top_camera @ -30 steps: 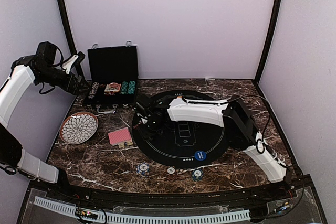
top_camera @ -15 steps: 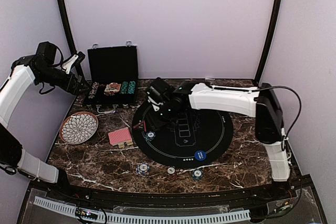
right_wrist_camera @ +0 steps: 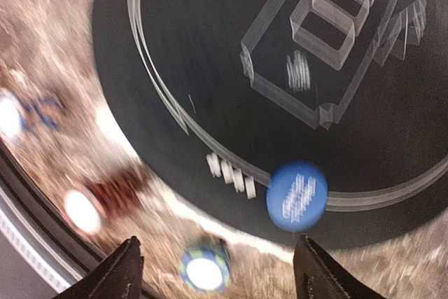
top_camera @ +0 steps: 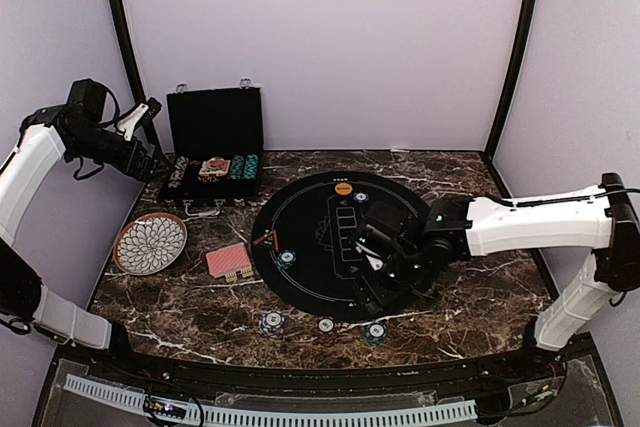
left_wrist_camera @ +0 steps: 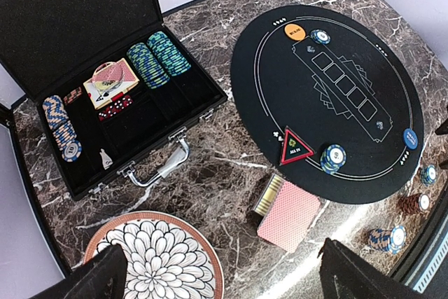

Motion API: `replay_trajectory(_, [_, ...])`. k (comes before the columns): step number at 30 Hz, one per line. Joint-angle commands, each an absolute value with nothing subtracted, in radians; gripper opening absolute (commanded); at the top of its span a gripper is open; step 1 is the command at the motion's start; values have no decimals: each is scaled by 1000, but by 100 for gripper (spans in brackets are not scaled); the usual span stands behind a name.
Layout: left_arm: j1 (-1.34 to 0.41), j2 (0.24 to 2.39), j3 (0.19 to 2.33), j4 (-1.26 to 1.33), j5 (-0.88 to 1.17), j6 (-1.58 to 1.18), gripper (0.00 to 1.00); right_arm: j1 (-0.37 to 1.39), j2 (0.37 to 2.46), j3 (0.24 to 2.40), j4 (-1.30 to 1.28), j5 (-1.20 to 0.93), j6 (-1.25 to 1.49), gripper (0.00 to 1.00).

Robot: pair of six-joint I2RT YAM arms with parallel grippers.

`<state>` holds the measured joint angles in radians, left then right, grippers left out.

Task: Distribute texas hold em gaming equipment

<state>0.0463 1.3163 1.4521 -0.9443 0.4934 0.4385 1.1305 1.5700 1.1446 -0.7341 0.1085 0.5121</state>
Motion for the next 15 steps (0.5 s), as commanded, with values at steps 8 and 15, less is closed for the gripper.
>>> replay_trajectory(8, [41,1280,1451,-966,515,445,99,1239,1518,992,-687,76,664,79])
replay_trajectory(15, [40,1280,1454,-968,519,446,99,1258,1618,1024,-657,81,633,78])
